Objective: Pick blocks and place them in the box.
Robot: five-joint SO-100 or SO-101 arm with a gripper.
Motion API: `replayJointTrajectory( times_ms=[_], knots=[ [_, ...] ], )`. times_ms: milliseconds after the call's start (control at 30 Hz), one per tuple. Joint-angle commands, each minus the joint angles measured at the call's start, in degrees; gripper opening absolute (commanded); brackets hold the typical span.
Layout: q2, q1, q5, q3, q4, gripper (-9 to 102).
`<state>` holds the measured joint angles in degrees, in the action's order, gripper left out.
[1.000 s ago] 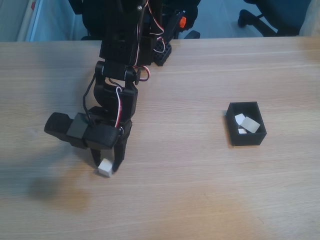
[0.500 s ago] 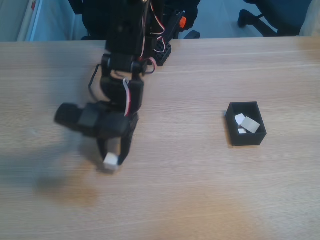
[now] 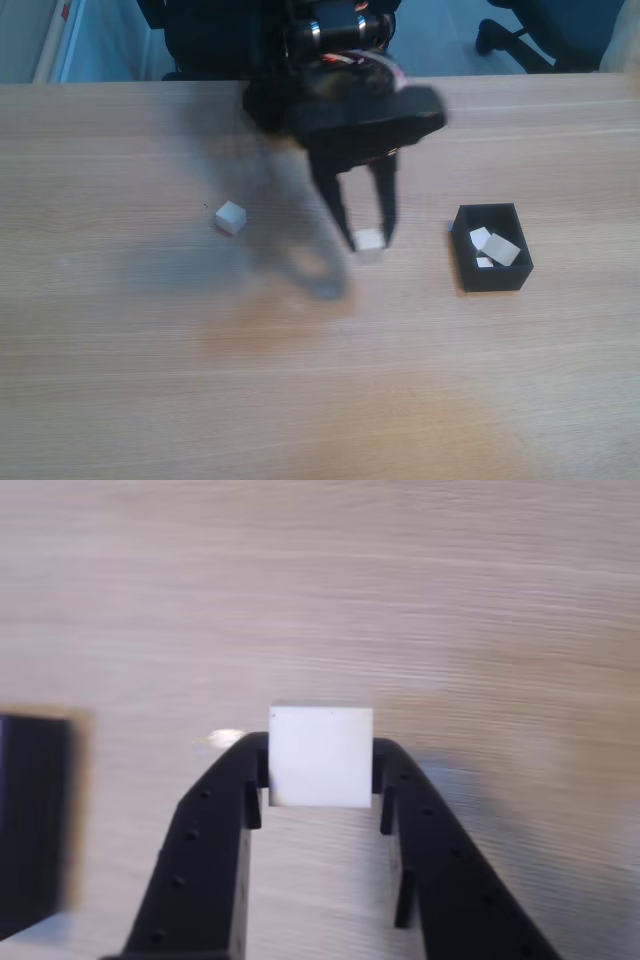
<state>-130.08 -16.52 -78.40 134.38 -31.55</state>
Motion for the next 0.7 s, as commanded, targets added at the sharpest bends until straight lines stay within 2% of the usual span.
replayJointTrajectory(
  times_ms=[0, 300, 667],
  knots=[
    [-2.8, -5.1, 1.5, -2.0, 0.2, 0],
    [3.0, -14.9, 5.4, -7.0, 1.8, 0],
    [13.9, -21.8, 9.5, -16.8, -3.3, 1]
  ],
)
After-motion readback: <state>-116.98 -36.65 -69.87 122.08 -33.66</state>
